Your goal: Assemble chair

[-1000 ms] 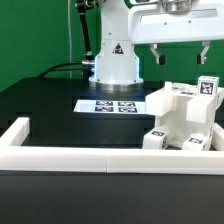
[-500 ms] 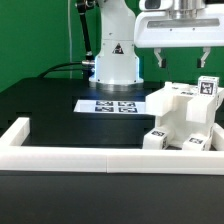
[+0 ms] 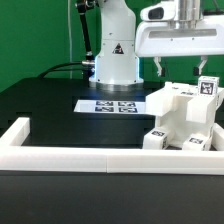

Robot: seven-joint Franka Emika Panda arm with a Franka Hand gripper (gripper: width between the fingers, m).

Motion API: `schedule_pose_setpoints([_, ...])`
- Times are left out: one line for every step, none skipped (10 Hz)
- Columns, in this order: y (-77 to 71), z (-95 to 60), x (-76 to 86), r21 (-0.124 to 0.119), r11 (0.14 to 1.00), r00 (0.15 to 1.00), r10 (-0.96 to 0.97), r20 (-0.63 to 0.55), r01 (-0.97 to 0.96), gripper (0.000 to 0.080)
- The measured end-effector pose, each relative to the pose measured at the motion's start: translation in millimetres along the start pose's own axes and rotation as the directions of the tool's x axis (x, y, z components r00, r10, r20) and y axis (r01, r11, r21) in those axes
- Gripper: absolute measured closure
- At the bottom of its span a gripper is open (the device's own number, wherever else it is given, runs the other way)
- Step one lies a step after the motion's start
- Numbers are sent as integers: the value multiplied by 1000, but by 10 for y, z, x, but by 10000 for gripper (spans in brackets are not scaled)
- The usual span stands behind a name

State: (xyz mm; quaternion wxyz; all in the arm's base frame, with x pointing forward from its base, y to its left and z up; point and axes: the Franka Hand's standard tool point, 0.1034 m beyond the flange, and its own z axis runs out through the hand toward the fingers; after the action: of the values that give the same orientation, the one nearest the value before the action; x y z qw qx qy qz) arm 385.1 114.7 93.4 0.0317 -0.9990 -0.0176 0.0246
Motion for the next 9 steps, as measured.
schedule_pose_setpoints([32,26,14,6,999,999,-31,6,31,150])
schedule_pose_setpoints([31,27,12,4,1000,1000,-21,6,21,150])
schedule_pose_setpoints([33,30,9,4,1000,1000,-21,7,21,150])
schedule_pose_setpoints([35,32,9,4,1000,1000,-21,7,21,150])
schedule_pose_setpoints([49,45,12,2,999,999,-45,1,45,150])
schedule_pose_setpoints([98,99,9,-4,996,996,-91,-17,91,150])
schedule_pose_setpoints([128,183,-14,-19,995,995,-100,-26,99,150])
schedule_pose_setpoints([156,252,-31,-30,994,994,-105,-28,104,150])
schedule_pose_setpoints([191,334,-51,-40,994,994,-101,-30,100,150])
